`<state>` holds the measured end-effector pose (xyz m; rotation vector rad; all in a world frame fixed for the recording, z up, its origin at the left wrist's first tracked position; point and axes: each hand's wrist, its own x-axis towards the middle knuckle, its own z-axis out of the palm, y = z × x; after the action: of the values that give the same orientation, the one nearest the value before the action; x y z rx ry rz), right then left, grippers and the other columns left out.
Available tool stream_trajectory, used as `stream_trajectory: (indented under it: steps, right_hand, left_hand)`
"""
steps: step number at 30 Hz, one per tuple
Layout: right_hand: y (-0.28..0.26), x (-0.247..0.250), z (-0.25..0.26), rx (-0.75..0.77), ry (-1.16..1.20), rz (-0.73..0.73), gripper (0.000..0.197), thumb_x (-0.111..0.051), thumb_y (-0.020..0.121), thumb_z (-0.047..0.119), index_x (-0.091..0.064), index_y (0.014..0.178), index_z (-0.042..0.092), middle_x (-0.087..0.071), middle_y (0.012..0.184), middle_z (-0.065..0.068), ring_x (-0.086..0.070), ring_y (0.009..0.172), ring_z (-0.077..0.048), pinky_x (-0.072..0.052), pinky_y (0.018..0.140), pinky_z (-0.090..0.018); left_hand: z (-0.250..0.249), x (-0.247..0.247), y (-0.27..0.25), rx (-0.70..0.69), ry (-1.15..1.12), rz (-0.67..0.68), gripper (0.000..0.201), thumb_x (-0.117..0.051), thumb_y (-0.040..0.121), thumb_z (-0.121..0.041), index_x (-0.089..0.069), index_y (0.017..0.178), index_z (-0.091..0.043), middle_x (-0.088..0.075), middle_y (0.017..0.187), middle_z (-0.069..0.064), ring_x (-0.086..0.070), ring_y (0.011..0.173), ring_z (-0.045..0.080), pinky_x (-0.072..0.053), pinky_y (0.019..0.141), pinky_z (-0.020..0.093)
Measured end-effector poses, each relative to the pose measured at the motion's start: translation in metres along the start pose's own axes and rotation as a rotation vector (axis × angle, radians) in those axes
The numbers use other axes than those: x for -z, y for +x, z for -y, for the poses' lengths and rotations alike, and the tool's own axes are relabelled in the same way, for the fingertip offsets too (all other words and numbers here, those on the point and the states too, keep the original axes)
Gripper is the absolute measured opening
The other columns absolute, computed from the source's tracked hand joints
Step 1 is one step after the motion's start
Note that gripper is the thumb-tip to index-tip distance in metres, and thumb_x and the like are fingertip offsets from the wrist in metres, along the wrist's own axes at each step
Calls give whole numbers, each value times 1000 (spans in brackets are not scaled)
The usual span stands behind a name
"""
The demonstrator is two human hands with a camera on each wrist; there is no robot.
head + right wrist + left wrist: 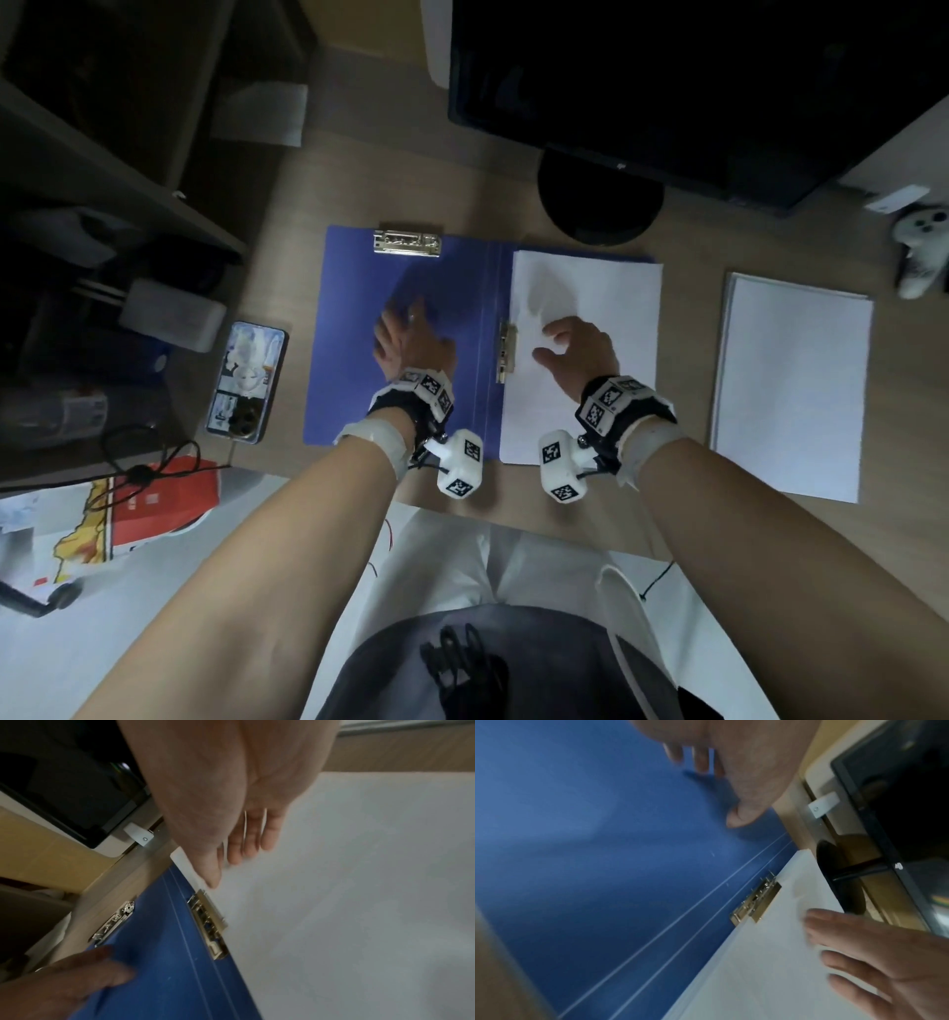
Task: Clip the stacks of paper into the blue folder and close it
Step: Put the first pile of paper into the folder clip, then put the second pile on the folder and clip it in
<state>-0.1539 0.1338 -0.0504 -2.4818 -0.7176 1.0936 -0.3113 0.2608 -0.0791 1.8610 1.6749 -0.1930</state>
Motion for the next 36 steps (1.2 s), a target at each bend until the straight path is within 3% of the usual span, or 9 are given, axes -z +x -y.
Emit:
stream_trajectory:
  steps: [3, 7, 20, 23, 25, 28, 30, 32, 36]
  right_hand:
    - [-3, 10, -13, -90, -71, -63, 49, -64, 87, 28, -50, 133, 29, -45, 141, -3, -37, 132, -27, -43, 101, -43]
    - [-10, 20, -45, -139, -79, -50, 63, -63, 86, 20, -39, 144, 24, -31, 152, 3, -30, 137, -25, -39, 105, -43]
    - [-11, 72, -130, -184, 26, -54, 60, -59, 87, 22, -42, 144, 27, -31, 152, 6, -32, 137, -23, -38, 104, -39]
    - [-10, 92, -148, -166, 179, -43, 53, -58, 88, 23, -47, 140, 25, -45, 147, 0, -43, 134, -22, -40, 106, -36]
    - [-12, 111, -161, -166, 265, -116, 48, -58, 88, 20, -51, 135, 22, -56, 139, -4, -51, 128, -24, -43, 105, -35]
    - [-18, 149, -190, -269, 221, -252, 49, -59, 87, 21, -47, 135, 18, -55, 135, -10, -49, 124, -30, -43, 102, -39]
    - [-20, 177, -214, -400, 181, -304, 57, -62, 86, 25, -41, 138, 15, -48, 139, -14, -43, 128, -34, -40, 101, -43]
    - [-21, 204, -242, -544, 124, -308, 64, -62, 83, 35, -39, 138, 10, -47, 138, -16, -44, 128, -37, -39, 102, -45]
    - [-28, 236, -297, -710, 189, -184, 47, -59, 73, 46, -57, 92, 3, -61, 83, -7, -63, 77, -27, -52, 76, -35]
  left_hand:
    - [1, -2, 0, -43, 169, 155, 90, -60, 82, -47, -8, 153, -29, 9, 163, -1, 7, 150, 29, -12, 121, 51]
    - [-2, -15, -5, -113, 379, 264, 129, -72, 66, -61, 15, 152, -19, 22, 161, 1, 16, 149, 32, -11, 120, 52]
    - [-58, -65, -36, -206, 430, 266, 137, -75, 62, -63, 19, 151, -17, 24, 160, 3, 16, 149, 33, -9, 120, 52]
    - [-72, -66, -45, -142, 307, 244, 122, -75, 70, -50, 8, 153, -17, 12, 163, 3, 8, 150, 32, -9, 122, 47]
    - [-91, -67, -56, -58, 84, 103, 92, -69, 79, -35, -16, 152, -18, -16, 160, 7, -15, 148, 32, -20, 120, 46]
    - [-149, -81, -90, -3, -204, -97, 49, -60, 81, -21, -52, 130, -17, -47, 136, 10, -50, 122, 31, -43, 103, 43]
    - [-196, -100, -116, -7, -337, 69, 35, -58, 83, -18, -61, 117, -19, -57, 124, 5, -57, 102, 20, -46, 91, 29]
    - [-235, -129, -134, -1, -372, 303, 37, -63, 79, -21, -64, 116, -17, -65, 120, 6, -61, 105, 22, -48, 97, 30]
    - [-270, -194, -151, 51, -298, 564, 65, -66, 65, -33, -58, 126, -13, -62, 130, 11, -60, 117, 30, -47, 104, 45]
